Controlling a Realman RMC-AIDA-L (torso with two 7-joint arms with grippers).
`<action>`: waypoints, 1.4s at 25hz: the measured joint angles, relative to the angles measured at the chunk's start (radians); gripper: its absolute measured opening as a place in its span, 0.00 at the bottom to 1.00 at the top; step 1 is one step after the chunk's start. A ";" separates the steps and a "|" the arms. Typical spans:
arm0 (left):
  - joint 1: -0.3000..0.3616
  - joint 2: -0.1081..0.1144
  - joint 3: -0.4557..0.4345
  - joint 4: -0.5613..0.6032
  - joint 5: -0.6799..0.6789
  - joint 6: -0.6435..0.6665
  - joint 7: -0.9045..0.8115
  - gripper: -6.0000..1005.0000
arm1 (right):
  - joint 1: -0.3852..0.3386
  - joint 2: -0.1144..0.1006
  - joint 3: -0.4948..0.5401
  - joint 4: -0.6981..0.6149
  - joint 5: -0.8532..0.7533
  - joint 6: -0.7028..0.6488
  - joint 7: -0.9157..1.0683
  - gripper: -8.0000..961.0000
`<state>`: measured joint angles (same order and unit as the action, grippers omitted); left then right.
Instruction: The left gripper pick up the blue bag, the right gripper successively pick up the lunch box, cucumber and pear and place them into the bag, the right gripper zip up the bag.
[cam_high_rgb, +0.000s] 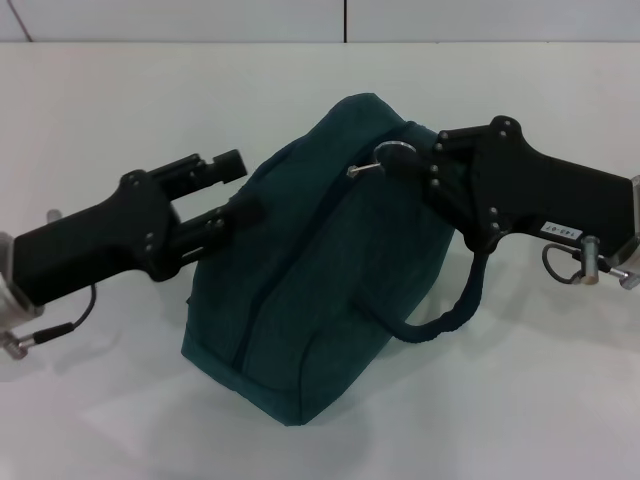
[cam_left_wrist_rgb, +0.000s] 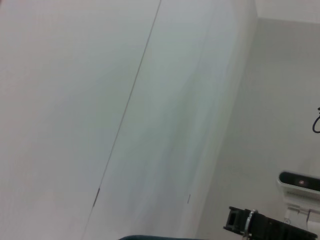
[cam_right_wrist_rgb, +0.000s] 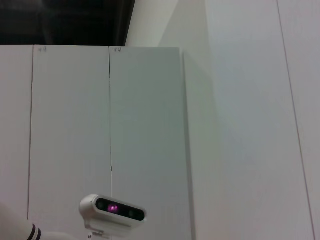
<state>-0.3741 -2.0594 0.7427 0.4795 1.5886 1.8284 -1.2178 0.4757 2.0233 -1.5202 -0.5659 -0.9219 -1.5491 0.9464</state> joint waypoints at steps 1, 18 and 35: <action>-0.002 -0.003 0.001 0.008 0.002 -0.004 -0.010 0.60 | -0.001 0.000 0.000 0.000 0.000 0.000 0.000 0.03; -0.026 -0.011 0.005 0.048 0.105 -0.004 -0.097 0.23 | -0.005 0.002 0.010 0.000 0.009 0.018 -0.023 0.03; -0.022 0.026 0.000 0.048 0.100 0.062 -0.085 0.14 | -0.001 0.000 0.013 0.008 0.021 0.103 -0.040 0.03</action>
<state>-0.3964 -2.0335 0.7427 0.5277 1.6883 1.8903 -1.3033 0.4746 2.0234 -1.5076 -0.5584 -0.9008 -1.4459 0.9061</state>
